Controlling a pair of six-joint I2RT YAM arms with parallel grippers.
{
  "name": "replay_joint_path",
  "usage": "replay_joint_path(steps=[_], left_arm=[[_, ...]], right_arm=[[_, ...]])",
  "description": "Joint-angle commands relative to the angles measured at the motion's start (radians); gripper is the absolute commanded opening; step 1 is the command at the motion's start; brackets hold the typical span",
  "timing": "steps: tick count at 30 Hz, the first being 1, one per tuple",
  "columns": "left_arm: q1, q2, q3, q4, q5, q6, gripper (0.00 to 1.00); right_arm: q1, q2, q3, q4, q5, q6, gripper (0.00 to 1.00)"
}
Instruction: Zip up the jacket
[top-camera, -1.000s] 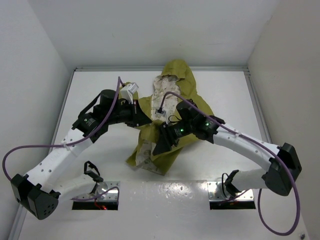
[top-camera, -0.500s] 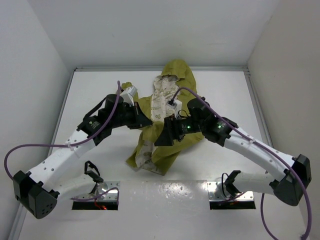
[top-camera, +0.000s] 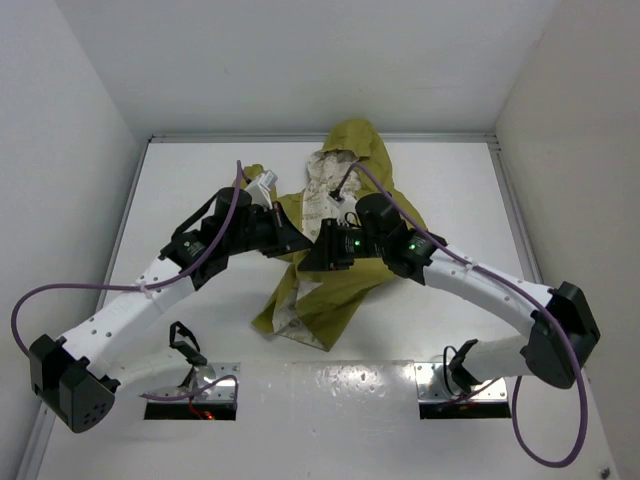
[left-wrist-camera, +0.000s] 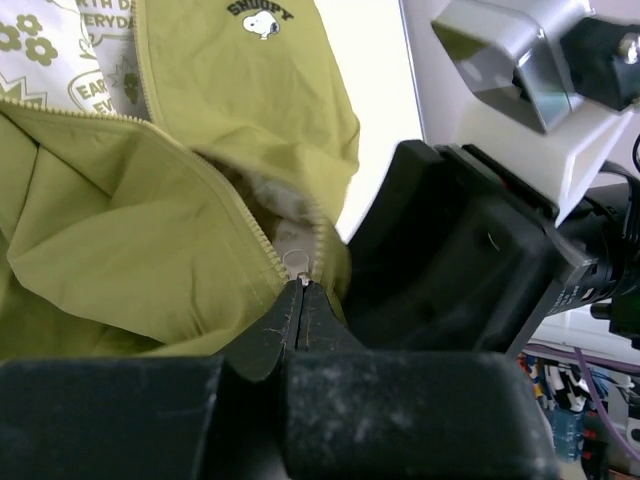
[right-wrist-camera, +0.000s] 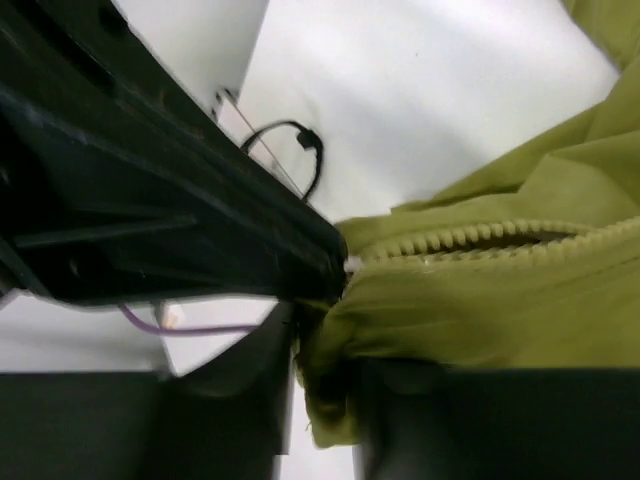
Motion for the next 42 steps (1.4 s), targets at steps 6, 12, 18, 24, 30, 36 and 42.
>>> replay_joint_path(steps=[6,12,18,24,30,36,42], left_arm=[[-0.023,0.043,0.004,0.051,-0.022,-0.043,0.0],[-0.023,0.104,0.004,0.069,-0.054,-0.052,0.0],[-0.032,0.164,0.004,0.069,-0.075,-0.062,0.0],[-0.032,0.218,-0.005,0.094,-0.12,-0.062,0.0],[-0.014,0.279,-0.023,0.143,-0.12,-0.039,0.0],[0.023,0.38,0.002,0.255,-0.141,0.039,0.0],[0.108,0.557,0.171,0.275,-0.18,0.156,0.0]], right_arm=[[0.03,-0.048,-0.06,0.133,-0.103,-0.071,0.0],[0.068,-0.194,-0.209,0.01,-0.144,-0.28,0.0],[0.099,-0.342,-0.321,-0.076,-0.16,-0.406,0.0],[0.159,-0.472,-0.391,-0.178,-0.214,-0.596,0.0],[0.232,-0.584,-0.42,-0.342,-0.272,-0.774,0.0],[0.245,-0.677,-0.465,-0.453,-0.277,-0.863,0.0],[0.243,-0.693,-0.48,-0.452,-0.276,-0.864,0.0]])
